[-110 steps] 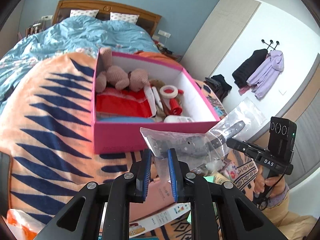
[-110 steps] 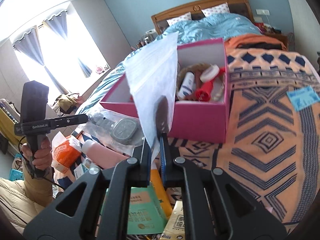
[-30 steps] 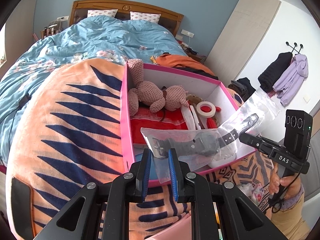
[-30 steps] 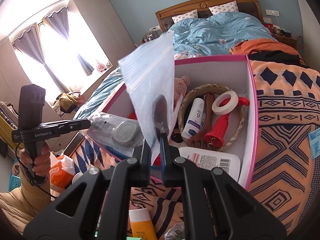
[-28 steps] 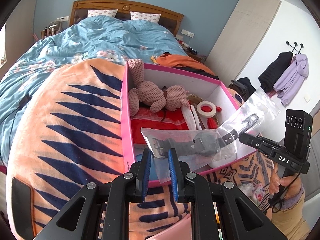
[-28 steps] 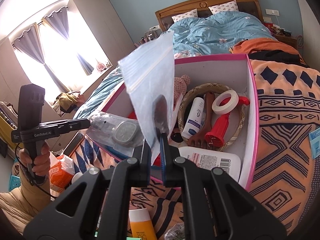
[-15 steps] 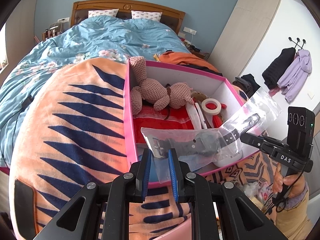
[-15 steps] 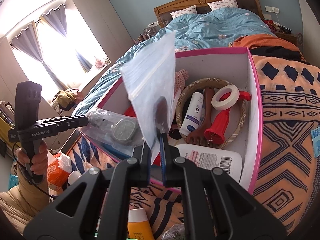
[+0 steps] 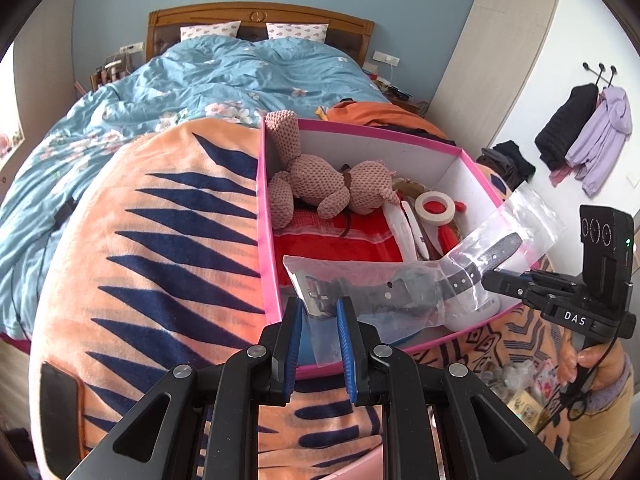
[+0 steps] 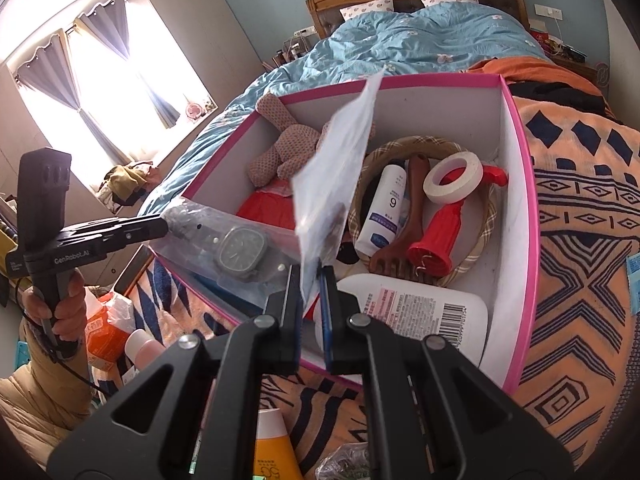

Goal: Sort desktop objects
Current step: 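Carry the watch bag over the pink box and lower it inside, then open both grippers to release the watch bag into the box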

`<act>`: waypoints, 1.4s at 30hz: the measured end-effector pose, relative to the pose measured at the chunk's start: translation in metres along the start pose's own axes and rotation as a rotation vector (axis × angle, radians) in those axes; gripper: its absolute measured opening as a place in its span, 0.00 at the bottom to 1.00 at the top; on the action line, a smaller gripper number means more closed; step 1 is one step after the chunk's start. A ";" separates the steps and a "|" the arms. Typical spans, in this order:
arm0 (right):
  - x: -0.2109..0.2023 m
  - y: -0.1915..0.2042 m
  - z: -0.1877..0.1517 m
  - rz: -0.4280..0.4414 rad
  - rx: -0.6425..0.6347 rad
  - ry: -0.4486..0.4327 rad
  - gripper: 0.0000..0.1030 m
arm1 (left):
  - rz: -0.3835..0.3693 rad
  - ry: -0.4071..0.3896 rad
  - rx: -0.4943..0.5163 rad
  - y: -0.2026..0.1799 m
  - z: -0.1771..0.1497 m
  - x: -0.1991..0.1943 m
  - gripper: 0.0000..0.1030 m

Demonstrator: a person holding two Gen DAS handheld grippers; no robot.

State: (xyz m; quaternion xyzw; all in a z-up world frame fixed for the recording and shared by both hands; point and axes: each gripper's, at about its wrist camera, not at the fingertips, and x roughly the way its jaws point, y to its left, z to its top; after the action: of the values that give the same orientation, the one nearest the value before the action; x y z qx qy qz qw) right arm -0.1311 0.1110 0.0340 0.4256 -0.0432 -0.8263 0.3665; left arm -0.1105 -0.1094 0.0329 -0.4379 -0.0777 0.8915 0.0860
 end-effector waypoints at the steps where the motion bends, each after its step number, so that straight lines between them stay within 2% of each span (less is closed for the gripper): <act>1: 0.001 0.000 0.001 -0.004 -0.002 0.005 0.09 | 0.006 -0.002 0.001 -0.001 0.000 0.000 0.19; 7: 0.006 0.001 0.000 -0.023 -0.013 0.036 0.09 | 0.056 -0.019 0.024 -0.009 0.000 -0.003 0.21; 12: 0.007 0.000 0.002 -0.044 -0.021 0.062 0.15 | 0.097 -0.053 0.032 -0.012 0.001 -0.009 0.24; 17: 0.005 0.002 0.003 -0.071 -0.042 0.083 0.17 | 0.087 -0.062 0.065 -0.021 0.001 -0.012 0.25; 25: -0.019 0.004 -0.002 -0.144 -0.090 0.085 0.21 | 0.038 -0.052 0.069 -0.027 -0.002 -0.007 0.25; 32: -0.057 -0.007 -0.015 -0.195 -0.074 0.026 0.23 | -0.025 -0.044 0.062 -0.029 -0.011 -0.009 0.27; 35: -0.066 -0.003 -0.017 -0.184 -0.075 0.000 0.23 | -0.051 -0.045 0.067 -0.034 -0.014 -0.012 0.33; 40: -0.066 0.005 -0.015 -0.156 -0.086 -0.024 0.23 | -0.079 -0.050 0.078 -0.041 -0.017 -0.017 0.34; 42: -0.064 0.006 -0.015 -0.142 -0.083 -0.028 0.23 | -0.097 -0.051 0.076 -0.043 -0.019 -0.019 0.39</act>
State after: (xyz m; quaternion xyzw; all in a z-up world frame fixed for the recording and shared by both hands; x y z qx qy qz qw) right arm -0.0926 0.1514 0.0701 0.4002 0.0163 -0.8572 0.3237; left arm -0.0804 -0.0708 0.0458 -0.4071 -0.0673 0.8995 0.1435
